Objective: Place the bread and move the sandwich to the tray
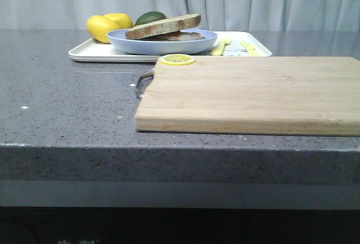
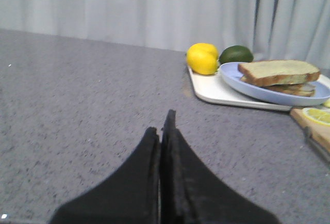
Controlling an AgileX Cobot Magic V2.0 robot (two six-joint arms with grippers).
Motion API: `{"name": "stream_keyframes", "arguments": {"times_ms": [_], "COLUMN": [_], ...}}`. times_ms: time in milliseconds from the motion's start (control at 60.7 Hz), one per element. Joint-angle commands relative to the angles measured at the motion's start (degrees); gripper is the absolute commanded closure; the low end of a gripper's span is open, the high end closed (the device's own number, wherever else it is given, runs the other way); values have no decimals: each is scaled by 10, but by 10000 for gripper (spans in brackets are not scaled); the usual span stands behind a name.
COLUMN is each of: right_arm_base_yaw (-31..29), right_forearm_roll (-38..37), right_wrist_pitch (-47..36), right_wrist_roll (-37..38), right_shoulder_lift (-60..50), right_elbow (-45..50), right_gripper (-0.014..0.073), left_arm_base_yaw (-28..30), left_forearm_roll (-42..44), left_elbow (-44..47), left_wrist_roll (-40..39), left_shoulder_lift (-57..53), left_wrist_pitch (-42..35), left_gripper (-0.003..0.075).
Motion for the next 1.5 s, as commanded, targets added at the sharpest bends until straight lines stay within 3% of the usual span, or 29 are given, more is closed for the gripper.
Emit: {"name": "stream_keyframes", "arguments": {"times_ms": [0, 297, 1367, 1483], "right_arm_base_yaw": [-3, -3, -3, -3], "right_forearm_roll": [0, 0, 0, 0], "right_wrist_pitch": [-44, -43, -43, -85], "right_wrist_roll": [0, 0, 0, 0], "right_shoulder_lift": [4, 4, 4, 2], "right_elbow": [-16, -16, -16, 0], "right_gripper": [653, 653, 653, 653], "left_arm_base_yaw": [5, 5, 5, 5], "left_forearm_roll": [-4, -4, -4, -4], "left_elbow": [11, 98, 97, 97], "left_wrist_roll": [3, 3, 3, 3], "left_shoulder_lift": [-14, -14, -13, -13], "left_wrist_pitch": [-72, -157, -144, -144], "left_gripper": [741, 741, 741, 741]}}
